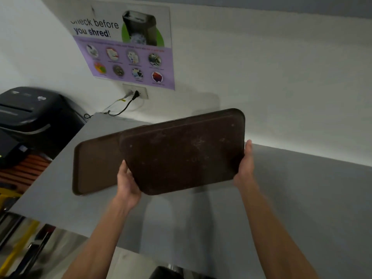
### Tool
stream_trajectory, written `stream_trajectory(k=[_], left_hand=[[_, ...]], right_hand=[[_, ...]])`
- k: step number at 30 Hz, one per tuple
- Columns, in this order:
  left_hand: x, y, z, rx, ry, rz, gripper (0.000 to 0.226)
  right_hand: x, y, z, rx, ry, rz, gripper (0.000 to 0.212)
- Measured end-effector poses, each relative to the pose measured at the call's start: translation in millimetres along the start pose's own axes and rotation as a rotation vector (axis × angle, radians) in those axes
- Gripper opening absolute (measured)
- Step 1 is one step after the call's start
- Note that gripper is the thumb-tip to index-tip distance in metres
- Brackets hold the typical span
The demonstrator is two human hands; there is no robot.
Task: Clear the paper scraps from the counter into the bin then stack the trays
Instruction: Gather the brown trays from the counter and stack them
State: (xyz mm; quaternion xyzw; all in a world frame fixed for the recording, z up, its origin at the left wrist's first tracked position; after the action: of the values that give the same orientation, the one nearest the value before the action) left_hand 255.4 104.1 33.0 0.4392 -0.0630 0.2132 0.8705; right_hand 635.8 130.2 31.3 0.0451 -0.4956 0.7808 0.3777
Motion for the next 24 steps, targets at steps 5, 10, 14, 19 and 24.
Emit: stream_trajectory(k=[5, 10, 14, 19, 24], left_hand=[[16.0, 13.6, -7.7, -0.106, -0.188, 0.063, 0.037], [35.5, 4.3, -6.9, -0.166, -0.301, 0.015, 0.044], [63.6, -15.9, 13.8, -0.203, -0.354, -0.185, 0.034], [92.8, -35.0, 33.2, -0.064, -0.36, -0.45, 0.035], [155.8, -77.2, 81.8, 0.087, -0.377, -0.5, 0.033]], right_hand=[[-18.0, -45.4, 34.3, -0.183, -0.034, -0.131, 0.035], [-71.5, -53.2, 54.8, -0.11, -0.092, -0.297, 0.007], [-116.4, -64.4, 85.8, -0.024, -0.12, -0.173, 0.016], [-203.4, -76.0, 117.9, 0.087, 0.03, 0.141, 0.038], [-298.6, -98.4, 170.7, 0.033, 0.104, 0.367, 0.023]])
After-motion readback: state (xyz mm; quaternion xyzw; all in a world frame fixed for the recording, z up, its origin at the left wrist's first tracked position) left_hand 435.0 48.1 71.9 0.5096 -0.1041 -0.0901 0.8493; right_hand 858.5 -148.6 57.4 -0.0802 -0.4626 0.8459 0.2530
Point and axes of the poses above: each hand's wrist, its own z-axis away from the middle knuckle, its own x-axis out of the palm, y = z × x, the point moved 7 cm from there along -z, towards the middle knuckle, and after that the axes turned 5 degrees about -z, right-handed, at the moved point
